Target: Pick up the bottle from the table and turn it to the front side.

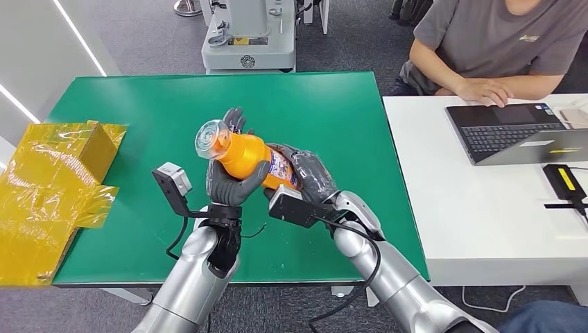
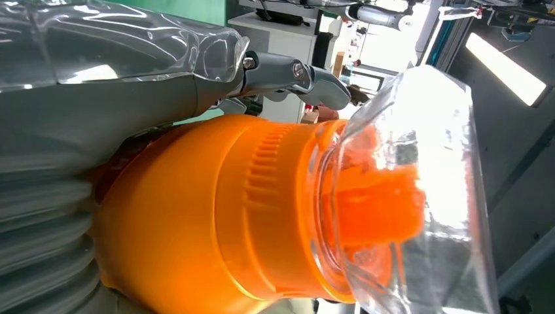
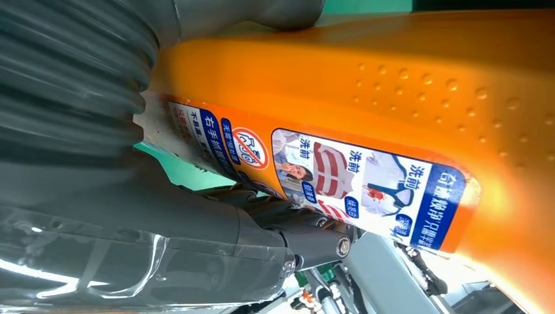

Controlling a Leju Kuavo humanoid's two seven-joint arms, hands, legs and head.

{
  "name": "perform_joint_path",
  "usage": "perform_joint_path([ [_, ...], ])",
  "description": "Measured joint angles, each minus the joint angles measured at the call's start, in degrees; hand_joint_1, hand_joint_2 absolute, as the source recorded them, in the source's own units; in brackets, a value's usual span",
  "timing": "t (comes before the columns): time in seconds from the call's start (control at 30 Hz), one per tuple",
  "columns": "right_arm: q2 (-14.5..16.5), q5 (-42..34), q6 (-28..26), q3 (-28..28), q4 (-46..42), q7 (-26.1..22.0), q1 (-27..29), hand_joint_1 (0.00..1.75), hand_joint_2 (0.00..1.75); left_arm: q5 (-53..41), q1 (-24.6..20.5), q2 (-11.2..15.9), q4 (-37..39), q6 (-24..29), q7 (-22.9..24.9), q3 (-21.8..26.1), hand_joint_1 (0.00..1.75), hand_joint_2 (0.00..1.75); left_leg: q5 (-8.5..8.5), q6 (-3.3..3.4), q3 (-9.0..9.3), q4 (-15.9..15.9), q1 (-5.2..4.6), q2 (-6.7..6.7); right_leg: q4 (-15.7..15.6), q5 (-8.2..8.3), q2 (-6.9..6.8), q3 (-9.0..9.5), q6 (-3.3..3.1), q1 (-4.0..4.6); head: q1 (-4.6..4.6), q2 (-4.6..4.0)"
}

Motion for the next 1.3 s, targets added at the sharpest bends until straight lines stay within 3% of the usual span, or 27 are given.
perform_joint_path([
  [0.67,-0.89,3.03,2.37,0.14,4.49,2.99,0.83,1.75,1.75,-0.93,1.56,0.63,0.03,0.04,0.02,0.21,0.00,1.75,0.00,0.00,-0.01,0.00,0.00,0.00,0.00,0.00,0.00,0.00,0.00,0.00,0.00,0.00],
  [0.8,-0.96,3.03,2.66,0.36,5.30,2.97,0.80,1.75,1.75,-1.39,1.79,0.75,-0.09,0.07,0.02,0.24,1.75,1.75,0.00,0.00,-0.01,0.00,0.00,-0.01,0.00,0.00,-0.01,0.00,0.00,0.00,0.00,0.00],
  [1.3,-1.28,2.39,2.05,0.54,6.40,2.21,0.92,1.75,1.75,-2.45,2.00,0.80,-0.14,0.00,0.00,0.25,1.75,1.75,0.00,0.00,0.00,0.00,0.00,0.00,0.00,0.00,0.00,0.00,0.00,0.00,0.01,0.00],
])
